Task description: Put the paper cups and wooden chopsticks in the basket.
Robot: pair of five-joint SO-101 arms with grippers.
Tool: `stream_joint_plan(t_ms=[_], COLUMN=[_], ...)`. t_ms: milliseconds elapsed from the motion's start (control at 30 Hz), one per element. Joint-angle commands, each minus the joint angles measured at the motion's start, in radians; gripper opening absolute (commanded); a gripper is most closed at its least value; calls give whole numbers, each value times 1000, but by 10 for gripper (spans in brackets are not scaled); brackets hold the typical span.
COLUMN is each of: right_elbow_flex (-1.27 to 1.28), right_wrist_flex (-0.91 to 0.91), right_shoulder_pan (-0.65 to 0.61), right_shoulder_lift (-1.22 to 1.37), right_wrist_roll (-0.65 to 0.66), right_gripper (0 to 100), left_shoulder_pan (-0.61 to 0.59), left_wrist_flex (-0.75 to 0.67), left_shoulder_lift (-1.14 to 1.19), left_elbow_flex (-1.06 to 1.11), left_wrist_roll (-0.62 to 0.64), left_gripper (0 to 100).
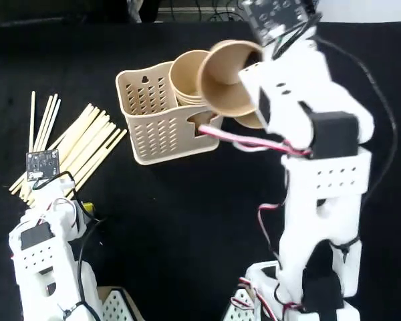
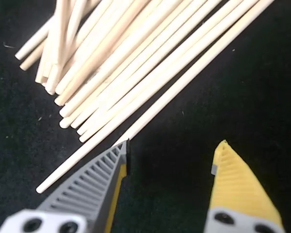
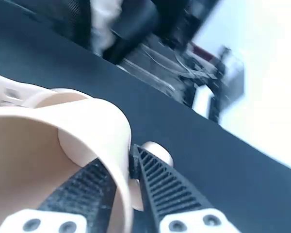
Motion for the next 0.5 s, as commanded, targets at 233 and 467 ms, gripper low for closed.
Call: stream_joint_plan(t_ms=[233,467], right_elbow_flex=[-41,-97], right_wrist_flex=[-37,-54], right_shoulder_pan=[-137,-69], right_shoulder_lift=[2,168], right_wrist_roll=[-12,-11], right_gripper=[11,11], left_shoulder_pan=[7,7], left_wrist_flex=[-15,-15], left_shoulder_lift=[-9,-9], left_elbow_flex=[-4,-4], left_wrist_roll=[-12,-12], left_gripper=[278,278])
